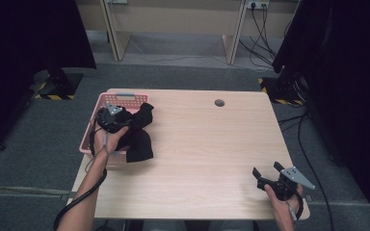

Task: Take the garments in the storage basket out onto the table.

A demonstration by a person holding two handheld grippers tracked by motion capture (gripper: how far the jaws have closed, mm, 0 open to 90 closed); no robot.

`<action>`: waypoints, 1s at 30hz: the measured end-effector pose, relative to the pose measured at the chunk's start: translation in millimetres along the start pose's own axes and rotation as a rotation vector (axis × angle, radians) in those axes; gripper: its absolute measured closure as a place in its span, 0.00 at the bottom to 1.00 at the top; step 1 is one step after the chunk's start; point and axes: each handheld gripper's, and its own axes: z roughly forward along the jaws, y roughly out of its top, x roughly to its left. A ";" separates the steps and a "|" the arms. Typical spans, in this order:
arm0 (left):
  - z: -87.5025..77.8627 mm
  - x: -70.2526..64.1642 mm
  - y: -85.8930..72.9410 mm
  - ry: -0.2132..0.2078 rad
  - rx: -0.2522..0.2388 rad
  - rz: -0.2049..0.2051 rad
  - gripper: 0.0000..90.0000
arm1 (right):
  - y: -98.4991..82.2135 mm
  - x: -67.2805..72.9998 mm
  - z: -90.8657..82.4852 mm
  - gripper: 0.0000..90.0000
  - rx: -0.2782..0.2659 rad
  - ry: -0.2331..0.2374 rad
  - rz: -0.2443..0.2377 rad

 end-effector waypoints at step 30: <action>-12.3 3.9 2.7 0.010 -0.125 0.008 0.89 | -0.3 -0.7 -0.8 0.04 -0.004 0.006 0.010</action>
